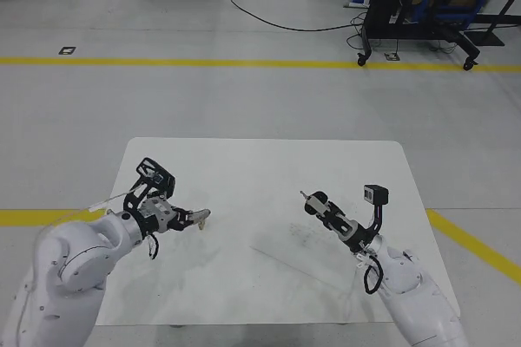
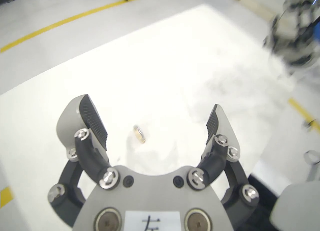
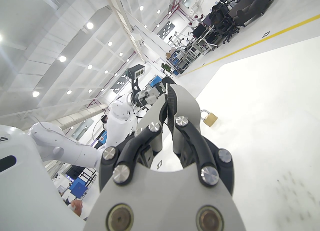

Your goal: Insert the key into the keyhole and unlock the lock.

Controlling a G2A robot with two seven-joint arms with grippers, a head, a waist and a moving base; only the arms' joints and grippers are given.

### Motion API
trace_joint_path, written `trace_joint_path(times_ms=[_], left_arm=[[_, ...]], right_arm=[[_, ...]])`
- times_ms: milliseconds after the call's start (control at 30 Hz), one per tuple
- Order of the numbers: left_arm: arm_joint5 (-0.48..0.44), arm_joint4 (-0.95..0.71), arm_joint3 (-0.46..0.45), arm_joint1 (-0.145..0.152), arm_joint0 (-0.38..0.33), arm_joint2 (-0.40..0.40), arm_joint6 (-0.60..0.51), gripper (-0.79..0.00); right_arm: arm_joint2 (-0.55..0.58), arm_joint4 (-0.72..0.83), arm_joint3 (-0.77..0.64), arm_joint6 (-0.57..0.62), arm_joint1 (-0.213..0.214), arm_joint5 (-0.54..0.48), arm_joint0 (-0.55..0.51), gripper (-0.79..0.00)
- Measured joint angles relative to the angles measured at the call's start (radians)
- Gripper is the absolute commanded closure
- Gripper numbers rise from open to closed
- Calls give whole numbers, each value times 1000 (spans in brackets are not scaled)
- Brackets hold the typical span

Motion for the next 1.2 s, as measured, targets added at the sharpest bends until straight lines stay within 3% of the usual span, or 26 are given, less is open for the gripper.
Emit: trace_joint_path(times_ms=[133,333,400,500,633,833,967,1000,1067,1200], left_arm=[[7,89,11,-1,33,63,8,-785],[93,289,149,-13,-16,199,60,-785],[126,328,183,-18,-37,237,62,-745],[166,332,214,-24,-57,262,86,-631],[189,333,228,-28,-72,271,91,-563],[225,339,225,-32,-81,277,101,-228],[237,344,232,-36,-95,297,85,-111],[238,343,233,-36,-98,301,80,-49],[239,342,235,-38,-104,308,69,-46],[241,351,235,-38,-104,308,55,-139]], right_arm=[[0,0,0,0,0,0,0,0],[0,0,0,0,0,0,0,0],[0,0,0,0,0,0,0,0],[0,0,0,0,0,0,0,0],[0,0,0,0,0,0,0,0],[0,0,0,0,0,0,0,0],[0,0,0,0,0,0,0,0],[0,0,0,0,0,0,0,0],[0,0,0,0,0,0,0,0],[0,0,0,0,0,0,0,0]])
